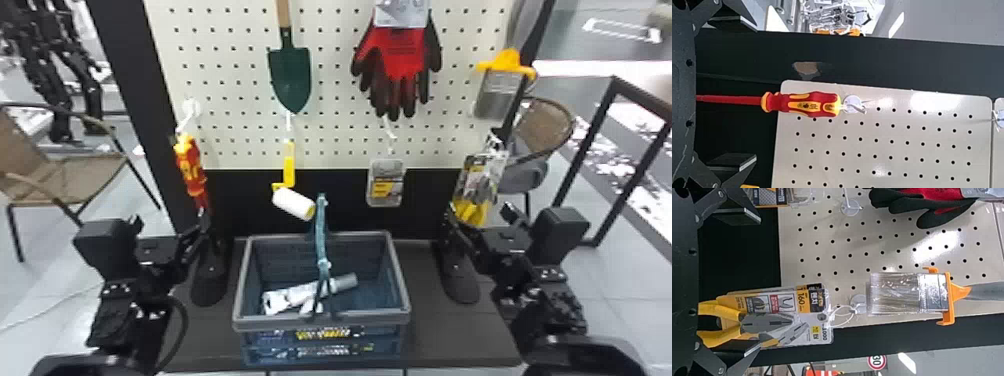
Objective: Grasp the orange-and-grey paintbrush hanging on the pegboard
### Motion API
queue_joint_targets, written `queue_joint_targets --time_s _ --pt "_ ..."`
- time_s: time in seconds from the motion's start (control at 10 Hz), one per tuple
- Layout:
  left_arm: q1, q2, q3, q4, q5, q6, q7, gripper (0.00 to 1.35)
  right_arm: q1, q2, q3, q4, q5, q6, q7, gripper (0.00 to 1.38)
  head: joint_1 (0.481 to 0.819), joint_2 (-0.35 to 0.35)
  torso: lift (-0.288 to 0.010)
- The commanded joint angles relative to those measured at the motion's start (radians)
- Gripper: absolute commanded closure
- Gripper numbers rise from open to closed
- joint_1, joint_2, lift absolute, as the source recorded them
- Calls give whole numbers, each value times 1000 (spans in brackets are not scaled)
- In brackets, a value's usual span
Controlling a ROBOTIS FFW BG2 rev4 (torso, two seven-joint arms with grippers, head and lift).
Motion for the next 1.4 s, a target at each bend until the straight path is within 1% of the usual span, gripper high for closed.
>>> queue_joint_targets --time_s 0.0,0.6,0.8,1.0,1.1,1.2,1.3 --pt "0 0 0 0 1 1 0 147 -2 0 0 0 0 0 0 185 549 0 -100" --pt "-3 0 -1 0 4 4 0 147 -5 0 0 -6 3 6 0 185 549 0 -100" --pt "-3 0 -1 0 4 4 0 147 3 -5 -8 -43 5 37 2 185 549 0 -100" --pt "-1 0 0 0 4 6 0 147 9 -11 -32 -110 12 100 2 183 549 0 -100" --pt "-1 0 0 0 4 6 0 147 0 -29 -38 -141 -2 140 2 183 549 0 -100" --pt "-3 0 -1 0 4 6 0 147 -14 -63 -40 -176 -35 187 3 180 549 0 -100" --pt "-1 0 0 0 4 8 0 147 -31 -95 -54 -201 -67 229 28 180 549 0 -100"
